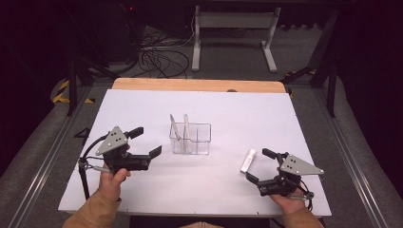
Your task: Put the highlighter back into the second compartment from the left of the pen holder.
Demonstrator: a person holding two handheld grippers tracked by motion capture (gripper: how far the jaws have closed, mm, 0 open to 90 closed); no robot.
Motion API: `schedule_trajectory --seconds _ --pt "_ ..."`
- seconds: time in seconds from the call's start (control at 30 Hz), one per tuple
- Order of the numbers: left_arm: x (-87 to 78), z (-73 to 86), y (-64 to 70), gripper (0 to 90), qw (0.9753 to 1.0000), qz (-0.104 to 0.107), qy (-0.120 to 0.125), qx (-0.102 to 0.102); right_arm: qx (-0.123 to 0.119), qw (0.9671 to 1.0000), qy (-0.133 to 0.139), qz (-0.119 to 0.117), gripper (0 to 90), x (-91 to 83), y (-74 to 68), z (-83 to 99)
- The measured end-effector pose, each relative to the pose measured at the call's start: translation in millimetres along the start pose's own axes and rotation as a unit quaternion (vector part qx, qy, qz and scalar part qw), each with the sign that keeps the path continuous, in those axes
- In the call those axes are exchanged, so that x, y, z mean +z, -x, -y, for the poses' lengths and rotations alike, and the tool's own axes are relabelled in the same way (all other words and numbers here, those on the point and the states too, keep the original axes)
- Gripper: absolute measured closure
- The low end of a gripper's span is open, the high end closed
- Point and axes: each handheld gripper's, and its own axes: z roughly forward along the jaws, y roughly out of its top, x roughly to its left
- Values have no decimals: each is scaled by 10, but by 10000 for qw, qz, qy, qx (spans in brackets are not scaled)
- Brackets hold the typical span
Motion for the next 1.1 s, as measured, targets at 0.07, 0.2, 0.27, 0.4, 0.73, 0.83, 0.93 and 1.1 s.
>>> schedule_trajectory --seconds 0.07,0.2,0.27,0.4,0.73,0.83,0.93,1.1 --pt "-26 31 -2 80 10000 -7 2 -26 -24 10000 45 65 0 -13 3 -10" --pt "-78 92 9 73 10000 -44 -9 67 -28 9998 60 189 0 -33 3 -24" --pt "-112 115 9 73 9999 -28 -42 134 -23 9998 66 196 0 -38 3 -32" --pt "-159 175 15 73 9994 -93 -48 328 27 9997 82 208 3 -49 3 -44" --pt "-190 262 61 45 9989 -107 -83 438 132 9999 -100 47 10 -32 12 -70" --pt "-190 281 55 46 9993 -73 -41 366 162 9998 -72 62 10 -44 12 -82" --pt "-202 289 55 46 9994 -71 -21 334 193 9998 -39 52 10 -49 15 -88" --pt "-221 309 44 46 9995 -98 -20 290 279 9996 77 21 31 -61 14 -97"
